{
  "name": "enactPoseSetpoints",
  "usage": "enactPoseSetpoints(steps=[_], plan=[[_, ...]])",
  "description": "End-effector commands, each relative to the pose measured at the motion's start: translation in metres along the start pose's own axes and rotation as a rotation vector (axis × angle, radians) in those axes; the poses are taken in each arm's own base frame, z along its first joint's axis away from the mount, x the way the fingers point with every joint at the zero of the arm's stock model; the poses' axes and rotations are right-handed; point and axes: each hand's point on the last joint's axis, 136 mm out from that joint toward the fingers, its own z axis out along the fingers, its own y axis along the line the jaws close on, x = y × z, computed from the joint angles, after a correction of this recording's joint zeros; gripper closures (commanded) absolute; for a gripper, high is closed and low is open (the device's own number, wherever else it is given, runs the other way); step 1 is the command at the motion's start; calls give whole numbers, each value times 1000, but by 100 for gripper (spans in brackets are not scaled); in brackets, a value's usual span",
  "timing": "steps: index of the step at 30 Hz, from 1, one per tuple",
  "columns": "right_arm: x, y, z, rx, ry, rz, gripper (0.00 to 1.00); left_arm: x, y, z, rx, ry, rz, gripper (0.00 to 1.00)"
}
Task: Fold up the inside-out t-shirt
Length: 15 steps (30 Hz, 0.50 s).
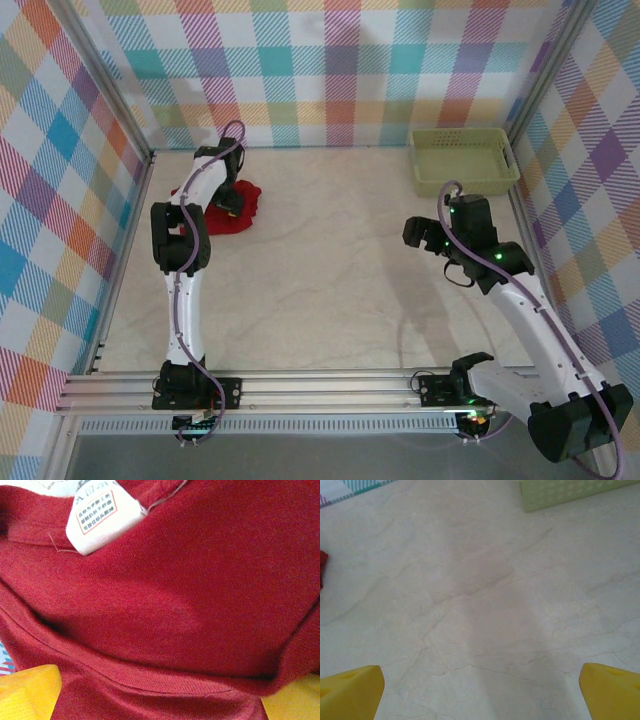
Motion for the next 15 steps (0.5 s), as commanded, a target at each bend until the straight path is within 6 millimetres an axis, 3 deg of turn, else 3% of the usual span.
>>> enactPoseSetpoints(steps=[1,4,6,10,13,15], plan=[[-1,-9,7,42,-4,6,0,8,-11,-19,39,-19,41,0],[-9,-18,22,95,-33,-28,0,4,-29,-45,69,-123,36,0],[-14,-28,34,139,-67,-60,0,1,-30,-62,90,-212,-21,0],[-7,-50,79,156,-116,-139,0,5,-35,-88,156,-463,-154,0],[3,-70,113,228,-137,-200,0,20,-36,-98,209,-642,-249,0],[6,-79,130,253,-183,-228,0,34,-38,-92,206,-722,-273,0]])
